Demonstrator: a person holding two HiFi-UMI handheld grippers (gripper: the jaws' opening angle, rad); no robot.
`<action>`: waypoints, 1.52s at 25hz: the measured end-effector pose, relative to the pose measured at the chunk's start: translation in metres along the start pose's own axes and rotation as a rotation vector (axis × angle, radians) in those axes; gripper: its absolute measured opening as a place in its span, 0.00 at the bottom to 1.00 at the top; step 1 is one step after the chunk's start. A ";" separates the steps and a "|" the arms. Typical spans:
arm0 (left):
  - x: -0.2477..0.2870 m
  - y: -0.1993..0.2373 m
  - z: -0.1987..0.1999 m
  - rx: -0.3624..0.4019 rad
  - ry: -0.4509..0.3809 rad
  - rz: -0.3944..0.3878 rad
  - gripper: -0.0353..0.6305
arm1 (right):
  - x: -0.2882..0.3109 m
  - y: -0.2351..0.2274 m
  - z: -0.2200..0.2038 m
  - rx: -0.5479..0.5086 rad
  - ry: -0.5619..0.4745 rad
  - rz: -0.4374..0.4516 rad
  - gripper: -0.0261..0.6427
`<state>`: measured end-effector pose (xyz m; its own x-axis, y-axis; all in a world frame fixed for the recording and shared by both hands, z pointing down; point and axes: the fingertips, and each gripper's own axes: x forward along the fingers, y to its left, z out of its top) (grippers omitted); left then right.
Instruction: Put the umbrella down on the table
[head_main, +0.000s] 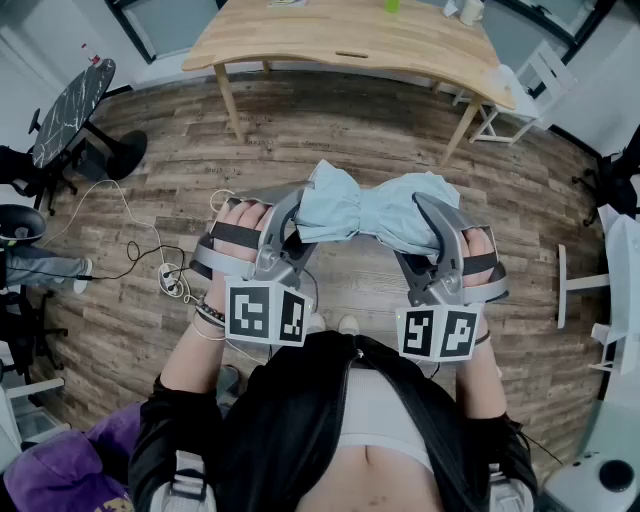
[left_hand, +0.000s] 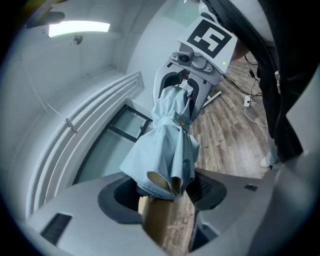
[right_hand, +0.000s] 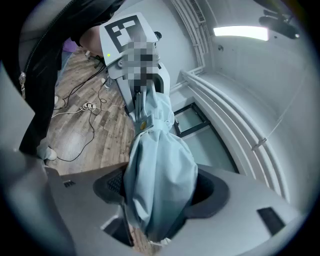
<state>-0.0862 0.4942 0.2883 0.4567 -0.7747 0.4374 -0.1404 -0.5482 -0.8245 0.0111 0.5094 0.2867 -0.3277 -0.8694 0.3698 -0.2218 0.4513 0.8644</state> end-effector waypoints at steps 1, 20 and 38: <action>0.000 -0.001 0.000 -0.004 0.001 -0.008 0.44 | 0.000 0.001 0.000 0.002 0.000 0.008 0.52; -0.018 -0.015 -0.024 -0.024 -0.006 -0.052 0.44 | 0.001 0.023 0.025 0.013 0.013 0.059 0.52; -0.004 0.000 -0.061 -0.003 -0.049 -0.042 0.44 | 0.035 0.023 0.044 0.015 0.047 0.023 0.52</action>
<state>-0.1416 0.4786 0.3082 0.5045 -0.7346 0.4536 -0.1230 -0.5812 -0.8044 -0.0461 0.4979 0.3046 -0.2891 -0.8673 0.4052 -0.2290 0.4736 0.8504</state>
